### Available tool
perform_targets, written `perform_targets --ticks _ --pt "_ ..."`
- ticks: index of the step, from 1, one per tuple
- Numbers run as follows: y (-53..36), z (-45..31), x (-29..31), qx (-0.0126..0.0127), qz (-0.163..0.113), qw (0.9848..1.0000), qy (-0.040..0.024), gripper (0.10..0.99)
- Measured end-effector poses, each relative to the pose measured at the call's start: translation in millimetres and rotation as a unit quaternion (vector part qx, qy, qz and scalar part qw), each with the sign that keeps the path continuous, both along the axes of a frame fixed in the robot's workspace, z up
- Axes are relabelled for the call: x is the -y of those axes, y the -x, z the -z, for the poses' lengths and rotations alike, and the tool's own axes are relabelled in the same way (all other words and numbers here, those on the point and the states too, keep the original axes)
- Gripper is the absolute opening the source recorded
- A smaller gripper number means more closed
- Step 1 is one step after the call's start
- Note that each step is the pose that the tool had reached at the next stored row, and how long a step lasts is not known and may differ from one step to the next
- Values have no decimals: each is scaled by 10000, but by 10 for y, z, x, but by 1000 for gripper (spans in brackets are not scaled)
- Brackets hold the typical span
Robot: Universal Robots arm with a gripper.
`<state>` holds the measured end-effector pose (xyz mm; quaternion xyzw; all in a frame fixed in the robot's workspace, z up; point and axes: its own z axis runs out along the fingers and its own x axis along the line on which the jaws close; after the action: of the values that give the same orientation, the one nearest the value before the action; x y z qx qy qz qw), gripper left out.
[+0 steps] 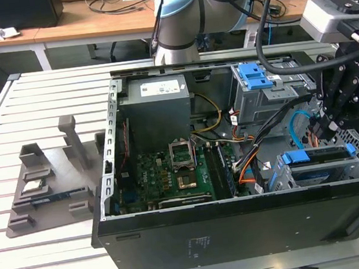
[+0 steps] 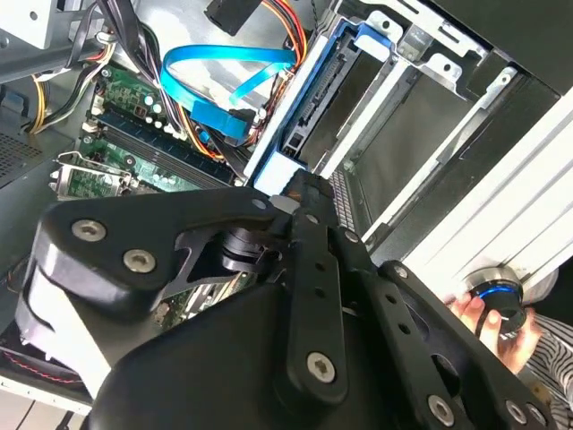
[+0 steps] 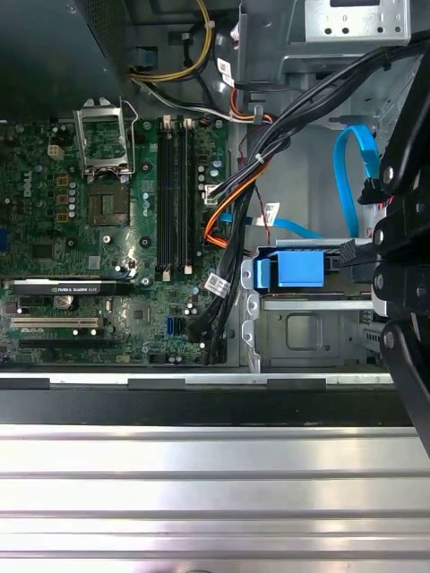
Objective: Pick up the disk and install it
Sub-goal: 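Insert the first disk wire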
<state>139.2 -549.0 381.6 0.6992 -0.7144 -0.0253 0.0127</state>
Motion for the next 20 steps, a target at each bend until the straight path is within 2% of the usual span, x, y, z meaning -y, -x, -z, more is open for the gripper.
perform_targets --ticks 4,5,6,7,10,14,15,16,18,20 --pt "0 2 0 0 0 10000 0 114" --pt "0 2 0 0 0 10000 0 294" --pt "0 3 0 0 0 10000 0 294" --pt "0 3 0 0 0 10000 0 361" --pt "-33 6 0 0 0 10000 1 361" --pt "-172 4 -3 0 0 10000 6 361" --pt "-230 4 -8 -1 0 10000 10 361" --pt "-266 3 -39 -2 0 10000 18 361" --pt "-291 5 -150 -5 0 10000 18 361" --pt "-307 6 -209 -6 0 10000 24 361"
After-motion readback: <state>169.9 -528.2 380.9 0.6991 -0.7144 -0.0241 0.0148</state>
